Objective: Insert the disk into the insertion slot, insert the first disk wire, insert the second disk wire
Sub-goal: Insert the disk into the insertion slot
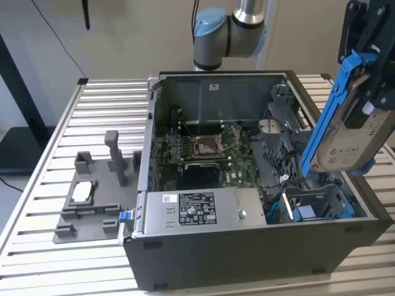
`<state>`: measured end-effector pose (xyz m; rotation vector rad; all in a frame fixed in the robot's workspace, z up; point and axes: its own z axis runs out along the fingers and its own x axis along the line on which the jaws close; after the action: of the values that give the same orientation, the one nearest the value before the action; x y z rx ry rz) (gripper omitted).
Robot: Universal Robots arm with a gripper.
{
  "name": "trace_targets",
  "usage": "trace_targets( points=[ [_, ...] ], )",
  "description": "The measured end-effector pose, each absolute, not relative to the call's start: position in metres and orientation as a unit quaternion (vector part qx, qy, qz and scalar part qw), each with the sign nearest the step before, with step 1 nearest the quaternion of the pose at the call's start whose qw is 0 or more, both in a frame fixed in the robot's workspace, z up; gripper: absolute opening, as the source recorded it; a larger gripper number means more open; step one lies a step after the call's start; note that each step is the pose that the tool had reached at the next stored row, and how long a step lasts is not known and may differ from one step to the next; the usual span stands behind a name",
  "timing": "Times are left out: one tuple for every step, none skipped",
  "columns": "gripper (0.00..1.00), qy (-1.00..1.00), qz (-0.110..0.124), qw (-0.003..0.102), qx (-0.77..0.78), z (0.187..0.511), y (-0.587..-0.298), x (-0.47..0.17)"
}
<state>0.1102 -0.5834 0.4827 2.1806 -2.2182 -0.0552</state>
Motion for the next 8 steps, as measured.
trace_targets(
  points=[
    [0.33,-0.713,-0.018,0.015,0.701,0.481,-0.584,0.111],
    [0.33,-0.713,-0.018,0.015,0.701,0.48,-0.584,0.111],
    [0.33,-0.713,-0.018,0.015,0.701,0.478,-0.584,0.112],
    [0.33,-0.713,-0.018,0.015,0.701,0.477,-0.584,0.112],
    [0.33,-0.712,-0.019,0.016,0.701,0.475,-0.584,0.112],
    [0.33,-0.712,-0.019,0.016,0.702,0.473,-0.584,0.112],
    [0.33,-0.712,-0.02,0.016,0.702,0.471,-0.584,0.112],
    [0.33,-0.711,-0.02,0.017,0.702,0.47,-0.584,0.112]
  ],
)
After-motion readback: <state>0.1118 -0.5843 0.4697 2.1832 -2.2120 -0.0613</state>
